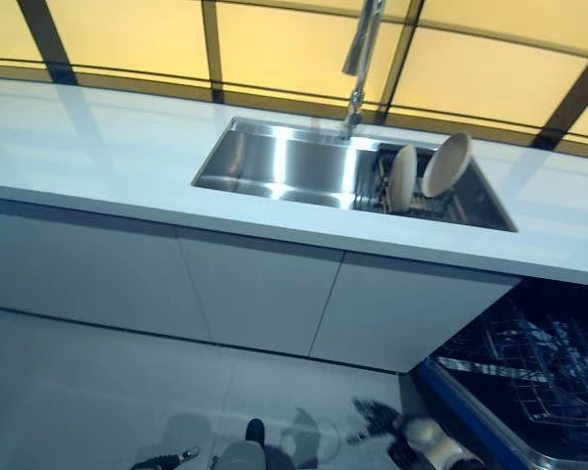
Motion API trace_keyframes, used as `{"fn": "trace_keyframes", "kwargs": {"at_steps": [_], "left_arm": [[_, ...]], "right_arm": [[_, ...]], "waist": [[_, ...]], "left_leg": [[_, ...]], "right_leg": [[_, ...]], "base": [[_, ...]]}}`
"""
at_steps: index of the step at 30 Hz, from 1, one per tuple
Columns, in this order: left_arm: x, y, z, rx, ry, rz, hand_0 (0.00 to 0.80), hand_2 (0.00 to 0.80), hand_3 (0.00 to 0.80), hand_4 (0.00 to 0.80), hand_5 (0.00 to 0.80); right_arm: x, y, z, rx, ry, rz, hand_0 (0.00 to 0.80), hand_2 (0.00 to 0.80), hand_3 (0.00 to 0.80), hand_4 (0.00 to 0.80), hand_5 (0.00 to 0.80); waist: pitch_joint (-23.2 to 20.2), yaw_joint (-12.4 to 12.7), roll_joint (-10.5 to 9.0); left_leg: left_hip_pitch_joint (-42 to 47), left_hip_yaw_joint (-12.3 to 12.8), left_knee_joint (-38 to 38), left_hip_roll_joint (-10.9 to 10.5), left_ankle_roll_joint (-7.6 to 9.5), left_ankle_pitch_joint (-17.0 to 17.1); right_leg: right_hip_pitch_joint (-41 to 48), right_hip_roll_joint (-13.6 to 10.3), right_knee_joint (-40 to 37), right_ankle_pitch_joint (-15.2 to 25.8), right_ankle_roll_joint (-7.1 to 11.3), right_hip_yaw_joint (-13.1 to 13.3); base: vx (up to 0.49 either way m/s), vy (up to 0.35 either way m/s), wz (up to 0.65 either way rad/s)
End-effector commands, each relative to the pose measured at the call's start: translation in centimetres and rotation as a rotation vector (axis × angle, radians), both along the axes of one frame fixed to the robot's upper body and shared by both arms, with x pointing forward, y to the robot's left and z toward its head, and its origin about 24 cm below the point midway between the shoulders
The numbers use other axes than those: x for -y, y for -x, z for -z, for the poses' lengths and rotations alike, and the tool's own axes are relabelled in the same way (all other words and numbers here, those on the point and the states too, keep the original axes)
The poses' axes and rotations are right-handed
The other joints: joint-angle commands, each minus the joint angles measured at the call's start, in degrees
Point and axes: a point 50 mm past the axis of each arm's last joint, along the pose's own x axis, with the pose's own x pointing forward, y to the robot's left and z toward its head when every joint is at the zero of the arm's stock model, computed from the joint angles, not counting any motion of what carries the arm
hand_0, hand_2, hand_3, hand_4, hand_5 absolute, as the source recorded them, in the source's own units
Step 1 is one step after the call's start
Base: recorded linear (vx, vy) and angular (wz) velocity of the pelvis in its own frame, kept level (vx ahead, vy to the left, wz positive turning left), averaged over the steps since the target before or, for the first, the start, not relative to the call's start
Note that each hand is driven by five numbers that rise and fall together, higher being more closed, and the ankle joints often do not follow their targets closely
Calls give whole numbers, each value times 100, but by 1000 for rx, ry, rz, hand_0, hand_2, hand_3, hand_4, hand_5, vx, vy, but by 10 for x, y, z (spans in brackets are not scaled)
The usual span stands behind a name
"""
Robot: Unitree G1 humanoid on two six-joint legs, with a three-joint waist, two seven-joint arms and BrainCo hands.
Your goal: Take plates into dishwasher
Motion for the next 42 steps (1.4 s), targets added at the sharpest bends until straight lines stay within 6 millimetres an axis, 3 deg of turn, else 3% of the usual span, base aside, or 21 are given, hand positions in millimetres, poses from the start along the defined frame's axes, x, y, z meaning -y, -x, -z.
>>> {"fn": "trace_keyframes", "kwargs": {"at_steps": [1, 2, 3, 4, 5, 6, 8, 10, 15, 20, 24, 28, 32, 34, 35, 37, 40, 42], "left_arm": [[2, 5, 2, -34, 13, 44, 0, 0, 0, 0, 0], [2, 7, 3, -37, 12, 41, 0, 0, 0, 0, 0], [-1, 17, 4, -44, 11, 27, 0, 0, 0, 0, 0], [-1, 19, 4, -45, 10, 23, 0, 0, 0, 0, 0], [-2, 30, 6, -51, 10, 5, 0, 0, 0, 0, 0], [-2, 34, 6, -53, 10, -3, 0, 0, 0, 0, 0], [-2, 44, 8, -65, 11, -20, 0, 0, 0, 0, 0], [1, 52, 10, -75, 14, -28, 0, 0, 0, 0, 0], [8, 66, 13, -86, 33, -44, 0, 0, 0, 0, 0], [9, 72, 14, -99, 50, -50, 0, 0, 0, 0, 0], [7, 64, 13, -116, 59, -12, 0, 0, 0, 0, 0], [6, 47, 11, -113, 71, 13, 0, 0, 0, 0, 0], [5, 23, 8, -77, 68, 35, 0, 0, 0, 0, 0], [3, 7, 4, -51, 47, 49, 0, 0, 0, 0, 0], [1, 0, 2, -44, 35, 66, 0, 0, 0, 0, 0], [-1, -10, -1, -35, 18, 103, 0, 0, 0, 0, 0], [-5, -15, -4, -58, -21, 167, 0, 0, 0, 0, 0], [-11, -13, -6, -73, -55, 163, 0, 0, 0, 0, 0]], "right_arm": [[8, -40, -76, 177, -133, -185, 0, 0, 0, 0, 0], [9, -40, -79, 195, -140, -197, 0, 0, 0, 0, 0], [13, -46, -108, 276, -150, -249, 0, 0, 0, 0, 0], [14, -47, -113, 298, -157, -259, 0, 0, 0, 0, 0], [20, -53, -145, 378, -220, -265, 0, 0, 0, 0, 0], [23, -56, -159, 413, -258, -256, 0, 0, 0, 0, 0], [35, -62, -189, 516, -380, -175, 0, 0, 0, 0, 0], [51, -67, -206, 593, -485, -34, 0, 0, 0, 0, 0], [101, -70, -209, 760, -495, 368, 0, 0, 0, 0, 0], [157, -64, -226, 993, -534, 827, 0, 0, 0, 0, 0], [201, -60, -279, 1235, -591, 1217, 0, 0, 0, 0, 0], [238, -56, -336, 1433, -461, 1546, 0, 0, 0, 0, 0], [258, -71, -379, 1416, -289, 1669, 0, 0, 0, 0, 0], [263, -79, -388, 1371, -251, 1692, 0, 0, 0, 0, 0], [266, -81, -389, 1338, -238, 1701, 0, 0, 0, 0, 0], [267, -84, -391, 1291, -164, 1745, 0, 0, 0, 0, 0], [278, -80, -395, 1260, 5, 1798, 0, 0, 0, 0, 0], [278, -83, -405, 1224, 169, 1768, 0, 0, 0, 0, 0]], "waist": [[231, 30, -61], [225, 25, -63], [204, -18, -75], [199, -27, -76], [177, -72, -71], [164, -95, -66], [126, -148, -48], [85, -195, -24], [12, -322, 80], [-22, -447, 194], [-28, -457, 262], [-19, -338, 253], [-40, -134, 173], [-92, -53, 107], [-135, -36, 54], [-172, -35, 11], [-158, -122, 63], [-161, -247, 76]], "left_leg": [[-322, -293, -105, 235, -136, 253], [-323, -287, -117, 242, -141, 259], [-301, -258, -157, 289, -162, 261], [-296, -251, -165, 301, -167, 264], [-257, -223, -212, 368, -196, 276], [-239, -210, -227, 395, -209, 278], [-178, -176, -269, 459, -236, 265], [-116, -137, -317, 513, -261, 259], [-22, -49, -390, 589, -278, 231], [68, 15, -377, 630, -290, 161], [49, -84, -98, 608, -320, 0], [-59, -298, 523, 433, -330, -321], [-96, -235, 1069, 234, -213, -673], [-86, -123, 1187, 103, -75, -812], [-46, -86, 1142, -25, 28, -833], [197, -94, 849, -257, 186, -762], [695, -313, 439, -402, 284, -734], [1084, -398, 149, -388, 233, -686]], "right_leg": [[823, -3, -1012, 703, 297, 0], [822, 0, -1020, 706, 299, 6], [818, 7, -1036, 702, 305, 28], [817, 7, -1039, 702, 307, 33], [813, 8, -1043, 701, 317, 40], [811, 10, -1039, 696, 320, 43], [824, 11, -1033, 672, 337, 43], [845, 11, -1034, 650, 351, 37], [857, -12, -1037, 621, 355, 51], [853, -41, -1014, 587, 322, 55], [825, -77, -939, 549, 264, 18], [817, -211, -835, 559, 252, -77], [877, -494, -716, 618, 369, -262], [964, -586, -561, 626, 402, -341], [994, -632, -345, 836, 441, -342], [672, -859, 616, 1693, 524, -280], [60, -502, 1383, 1585, 413, -120], [-367, -110, 797, 1350, 323, -250]], "base": [[12, -46, -15], [31, -30, -11], [29, -14, -5], [51, -9, -6], [44, 2, -7], [63, 5, -6], [55, 3, -4], [57, 5, -2], [37, 22, -5], [37, 40, -6], [18, 52, -5], [10, 105, -4], [29, 182, -14], [88, 226, -21], [102, 221, 1], [154, 259, 33], [278, 197, 48], [315, 22, 48]]}}
